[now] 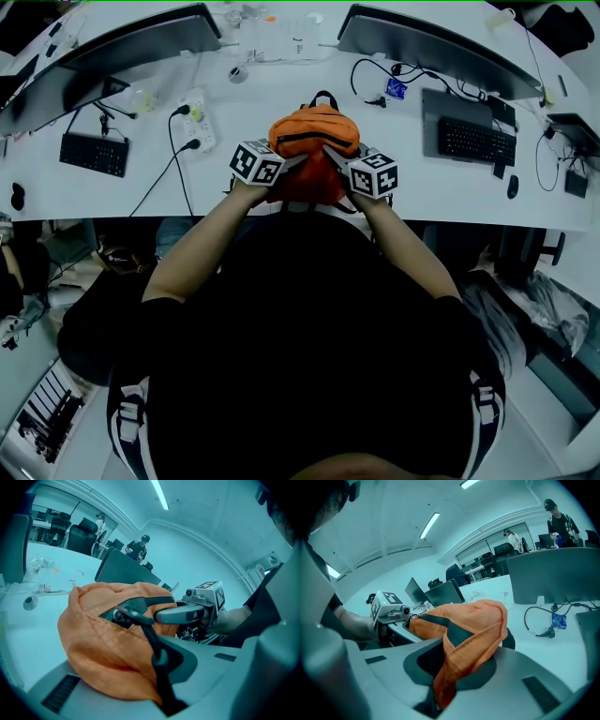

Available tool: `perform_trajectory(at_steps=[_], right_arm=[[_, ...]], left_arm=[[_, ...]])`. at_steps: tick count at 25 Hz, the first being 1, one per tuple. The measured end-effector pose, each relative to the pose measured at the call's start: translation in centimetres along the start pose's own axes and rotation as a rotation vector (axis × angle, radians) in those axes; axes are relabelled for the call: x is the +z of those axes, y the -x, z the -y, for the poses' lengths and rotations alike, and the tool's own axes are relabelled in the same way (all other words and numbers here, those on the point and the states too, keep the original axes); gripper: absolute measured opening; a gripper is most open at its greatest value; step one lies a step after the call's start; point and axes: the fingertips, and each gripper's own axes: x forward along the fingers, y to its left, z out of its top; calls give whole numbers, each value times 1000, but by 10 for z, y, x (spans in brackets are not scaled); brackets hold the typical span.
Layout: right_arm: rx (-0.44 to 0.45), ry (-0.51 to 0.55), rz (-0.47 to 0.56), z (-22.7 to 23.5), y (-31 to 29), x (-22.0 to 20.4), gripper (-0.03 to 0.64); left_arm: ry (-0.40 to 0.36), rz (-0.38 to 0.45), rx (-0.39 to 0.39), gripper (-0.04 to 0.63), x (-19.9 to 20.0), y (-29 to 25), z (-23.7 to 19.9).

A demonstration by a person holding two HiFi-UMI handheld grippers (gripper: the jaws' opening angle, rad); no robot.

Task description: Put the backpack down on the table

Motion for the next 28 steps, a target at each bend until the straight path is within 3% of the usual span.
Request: perform_trajectory(at_steps=[28], right_arm=[[-26, -92, -47, 47, -52, -21, 61]], left_arm=[[65, -44, -1, 51, -10, -20, -60]])
